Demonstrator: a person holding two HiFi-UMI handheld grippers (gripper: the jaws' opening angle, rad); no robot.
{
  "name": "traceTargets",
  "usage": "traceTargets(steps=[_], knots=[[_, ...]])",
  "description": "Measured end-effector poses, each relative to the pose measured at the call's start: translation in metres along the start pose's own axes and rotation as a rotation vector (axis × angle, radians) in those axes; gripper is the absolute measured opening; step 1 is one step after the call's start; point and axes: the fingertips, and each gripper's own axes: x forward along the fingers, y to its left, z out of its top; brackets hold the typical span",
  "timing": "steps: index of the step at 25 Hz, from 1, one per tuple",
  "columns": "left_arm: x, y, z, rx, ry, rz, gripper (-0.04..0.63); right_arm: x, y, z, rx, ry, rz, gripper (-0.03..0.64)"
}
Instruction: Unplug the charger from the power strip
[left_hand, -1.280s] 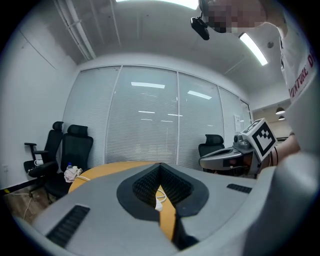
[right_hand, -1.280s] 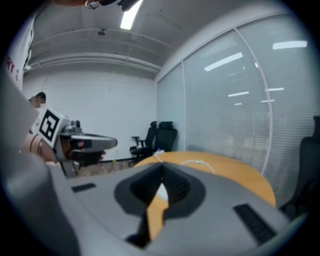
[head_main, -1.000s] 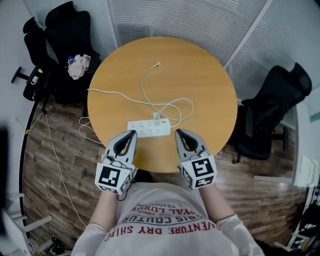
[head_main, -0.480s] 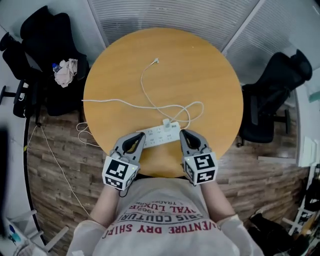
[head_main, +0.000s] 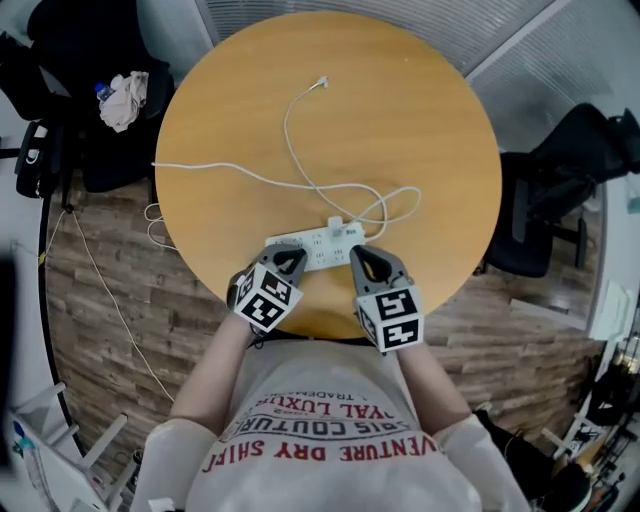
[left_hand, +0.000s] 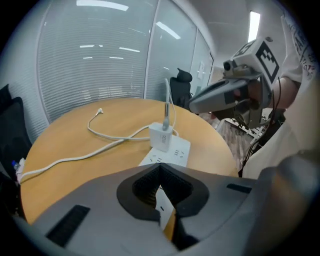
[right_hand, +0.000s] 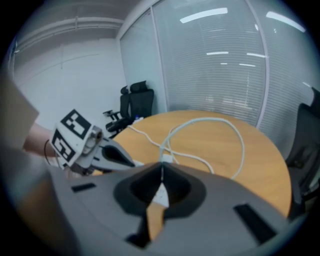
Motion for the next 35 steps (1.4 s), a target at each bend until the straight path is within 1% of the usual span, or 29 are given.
traceTargets(steps=[4, 6, 8, 10, 11, 12, 14, 17, 20, 22, 26, 30, 33, 35], knots=[[0.023, -0.001, -0.011, 0.051, 0.100, -0.014, 0.029, 0.012, 0.004, -0.011, -0.002, 0.051, 0.016, 0.028], [0.029, 0.000, -0.016, 0.046, 0.136, -0.019, 0.029, 0.017, 0.004, -0.014, -0.005, 0.071, 0.019, 0.028], [0.031, 0.001, -0.018, -0.005, 0.151, -0.025, 0.029, 0.023, 0.004, -0.015, -0.006, 0.088, 0.019, 0.028], [0.031, 0.003, -0.017, -0.081, 0.145, -0.039, 0.029, 0.030, 0.003, -0.017, -0.001, 0.108, 0.016, 0.037], [0.031, 0.004, -0.017, -0.116, 0.139, -0.049, 0.029, 0.033, 0.003, -0.018, 0.005, 0.125, 0.016, 0.110], [0.030, 0.004, -0.017, -0.147, 0.133, -0.058, 0.029, 0.037, 0.004, -0.021, 0.014, 0.144, 0.015, 0.166], [0.029, 0.004, -0.016, -0.185, 0.125, -0.067, 0.029, 0.046, 0.005, -0.023, 0.034, 0.170, 0.009, 0.192], [0.028, 0.005, -0.014, -0.197, 0.110, -0.067, 0.029, 0.061, 0.002, -0.026, 0.077, 0.204, -0.008, 0.218], [0.029, 0.008, -0.013, -0.258, 0.079, -0.068, 0.029, 0.074, 0.002, -0.031, 0.116, 0.247, -0.020, 0.219], [0.029, 0.009, -0.013, -0.282, 0.070, -0.072, 0.029, 0.081, 0.001, -0.033, 0.128, 0.270, -0.035, 0.219], [0.030, 0.010, -0.010, -0.303, 0.066, -0.081, 0.029, 0.093, -0.004, -0.041, 0.142, 0.302, -0.075, 0.219], [0.032, 0.010, -0.008, -0.316, 0.066, -0.090, 0.029, 0.100, -0.007, -0.050, 0.170, 0.331, -0.093, 0.218], [0.032, 0.010, -0.008, -0.309, 0.065, -0.094, 0.029, 0.101, -0.006, -0.052, 0.150, 0.345, -0.113, 0.173], [0.031, 0.010, -0.010, -0.308, 0.065, -0.093, 0.029, 0.102, -0.003, -0.052, 0.135, 0.348, -0.122, 0.165]])
